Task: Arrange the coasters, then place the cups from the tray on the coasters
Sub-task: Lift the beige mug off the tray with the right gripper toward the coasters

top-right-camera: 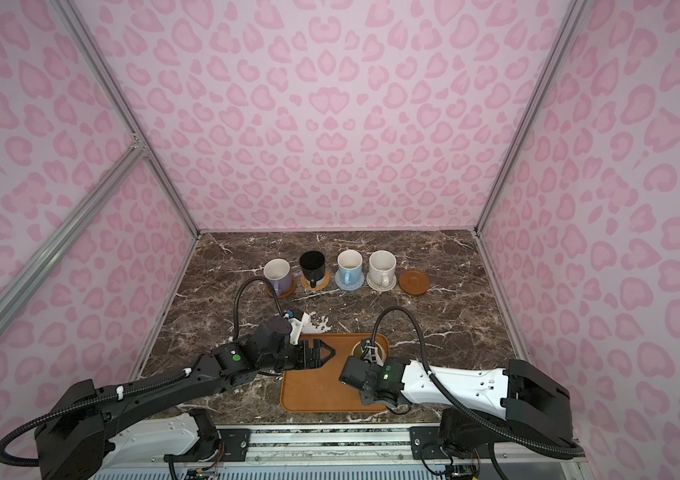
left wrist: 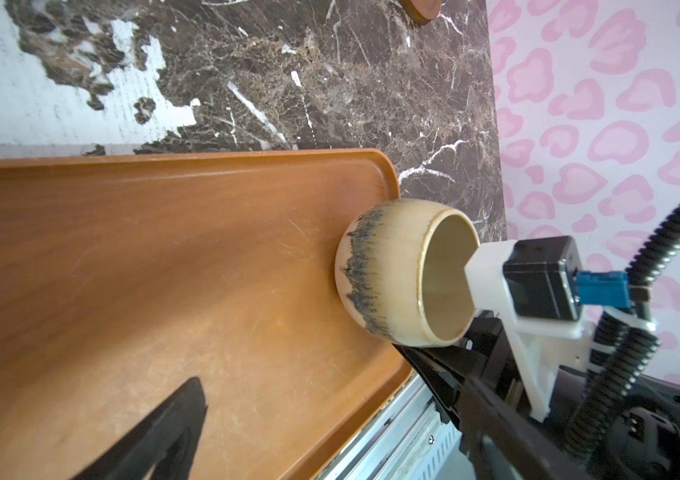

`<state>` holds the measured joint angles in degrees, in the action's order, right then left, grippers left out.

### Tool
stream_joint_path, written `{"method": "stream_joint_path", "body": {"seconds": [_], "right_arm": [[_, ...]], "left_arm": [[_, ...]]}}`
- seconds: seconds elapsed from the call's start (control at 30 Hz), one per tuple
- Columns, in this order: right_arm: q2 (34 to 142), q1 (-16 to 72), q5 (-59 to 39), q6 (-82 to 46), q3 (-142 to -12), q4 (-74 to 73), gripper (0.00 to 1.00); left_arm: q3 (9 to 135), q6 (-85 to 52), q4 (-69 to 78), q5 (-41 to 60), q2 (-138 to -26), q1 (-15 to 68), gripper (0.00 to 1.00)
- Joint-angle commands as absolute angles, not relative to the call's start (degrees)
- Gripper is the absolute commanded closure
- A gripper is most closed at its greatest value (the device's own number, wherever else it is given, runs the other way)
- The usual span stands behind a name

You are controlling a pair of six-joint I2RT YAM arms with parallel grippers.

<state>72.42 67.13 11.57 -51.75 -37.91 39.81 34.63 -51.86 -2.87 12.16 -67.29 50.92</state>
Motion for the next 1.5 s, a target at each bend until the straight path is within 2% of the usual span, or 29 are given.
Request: {"method": "stream_joint_path", "body": {"seconds": [0.0,0.4,0.73,1.07,1.47], "right_arm": [[71.2,66.5,13.5,-50.8,-37.4,39.0,1.0],[67.3,62.5,13.8,-46.7,-38.9,39.5,1.0],[65.0,56.2,13.8,-40.6,-43.7,42.5,1.0],[64.8,45.5,11.3,-31.9,-50.4,44.3,1.0],[70.6,32.4,5.4,-24.5,-55.6,41.9,1.0]], "left_arm": [[35.4,-52.2,0.0,11.9,-66.8,51.1,0.03],[36.7,-53.9,1.4,11.5,-66.3,51.3,0.04],[42.8,-52.5,-0.8,10.4,-66.6,51.3,0.04],[53.0,-47.8,-4.5,9.4,-70.4,51.3,0.04],[64.5,-44.3,-4.7,12.0,-79.6,49.1,0.04]]}}
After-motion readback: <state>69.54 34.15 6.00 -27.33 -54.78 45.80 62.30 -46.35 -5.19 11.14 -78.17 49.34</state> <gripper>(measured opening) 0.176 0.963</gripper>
